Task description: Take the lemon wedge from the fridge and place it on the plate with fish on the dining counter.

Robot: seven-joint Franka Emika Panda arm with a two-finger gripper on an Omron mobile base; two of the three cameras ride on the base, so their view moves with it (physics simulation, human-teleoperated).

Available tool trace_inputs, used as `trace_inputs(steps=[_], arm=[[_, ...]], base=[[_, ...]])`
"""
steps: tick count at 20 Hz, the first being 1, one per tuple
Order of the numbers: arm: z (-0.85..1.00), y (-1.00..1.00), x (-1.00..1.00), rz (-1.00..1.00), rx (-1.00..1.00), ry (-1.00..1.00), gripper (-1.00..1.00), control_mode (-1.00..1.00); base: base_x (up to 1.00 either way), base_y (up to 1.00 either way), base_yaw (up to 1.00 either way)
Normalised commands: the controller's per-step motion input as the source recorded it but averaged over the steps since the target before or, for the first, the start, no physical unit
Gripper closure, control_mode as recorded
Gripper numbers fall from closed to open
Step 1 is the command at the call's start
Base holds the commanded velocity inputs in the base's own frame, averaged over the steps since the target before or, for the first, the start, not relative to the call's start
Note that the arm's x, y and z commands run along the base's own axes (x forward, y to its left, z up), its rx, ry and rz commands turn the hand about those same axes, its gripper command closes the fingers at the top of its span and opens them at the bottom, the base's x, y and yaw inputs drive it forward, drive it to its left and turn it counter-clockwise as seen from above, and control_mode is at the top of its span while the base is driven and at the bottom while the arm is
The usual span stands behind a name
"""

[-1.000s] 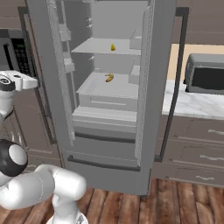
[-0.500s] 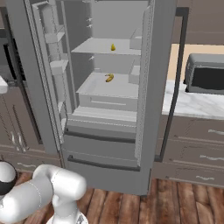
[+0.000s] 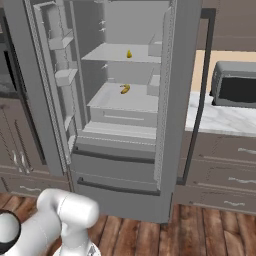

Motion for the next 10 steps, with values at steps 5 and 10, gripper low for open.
trace_inputs(steps=[5, 10], arm=[[0.01, -1.0, -0.31, 0.05, 0.25, 0.08, -1.0, -1.0], [-0.01, -1.0, 0.29, 0.27, 0.14, 0.03, -1.0, -1.0]], base=[[0.0, 0.0, 0.0], [0.0, 0.0, 0.0]])
